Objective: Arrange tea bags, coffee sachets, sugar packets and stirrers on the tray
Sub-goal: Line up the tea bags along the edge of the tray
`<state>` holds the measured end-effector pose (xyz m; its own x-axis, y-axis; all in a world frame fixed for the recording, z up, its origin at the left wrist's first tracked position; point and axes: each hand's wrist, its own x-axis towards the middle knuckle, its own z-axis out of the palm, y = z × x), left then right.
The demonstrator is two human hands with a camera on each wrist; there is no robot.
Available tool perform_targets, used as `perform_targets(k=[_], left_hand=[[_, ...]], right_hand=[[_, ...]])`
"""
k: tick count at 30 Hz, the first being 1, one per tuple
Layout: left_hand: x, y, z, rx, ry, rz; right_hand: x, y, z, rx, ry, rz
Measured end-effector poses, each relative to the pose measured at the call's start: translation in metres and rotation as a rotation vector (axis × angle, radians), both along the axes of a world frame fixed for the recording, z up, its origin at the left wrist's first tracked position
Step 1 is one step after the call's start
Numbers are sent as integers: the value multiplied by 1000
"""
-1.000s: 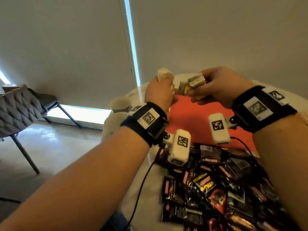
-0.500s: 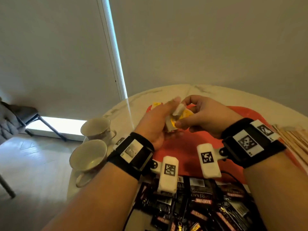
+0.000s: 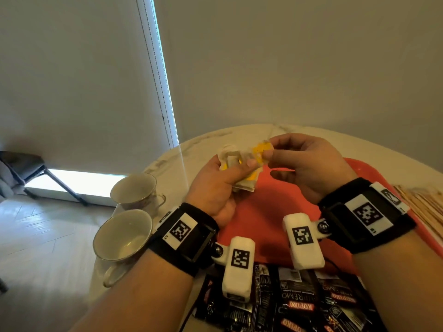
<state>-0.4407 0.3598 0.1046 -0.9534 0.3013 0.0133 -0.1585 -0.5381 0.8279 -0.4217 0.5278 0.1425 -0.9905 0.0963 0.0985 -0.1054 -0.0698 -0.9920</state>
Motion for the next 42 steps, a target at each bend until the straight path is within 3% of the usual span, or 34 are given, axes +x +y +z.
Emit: perform_targets(k=[6,15,30,35,42], left_hand=[[-6,-1,-4,-85,-61,140],[-3,-3,-4,-168,29,219],[9,-3,8,-166,196,173],[1,-12,5,-232,174,278],[-12,-24,-2,-382,120,585]], right_hand=[[1,3,8,-226,86,26],[3,2,10,55,97,10],[4,-11,1,126,91,-38],[8,-12,0,76,-44,33],[-28,-6,7,-78,-150,-134]])
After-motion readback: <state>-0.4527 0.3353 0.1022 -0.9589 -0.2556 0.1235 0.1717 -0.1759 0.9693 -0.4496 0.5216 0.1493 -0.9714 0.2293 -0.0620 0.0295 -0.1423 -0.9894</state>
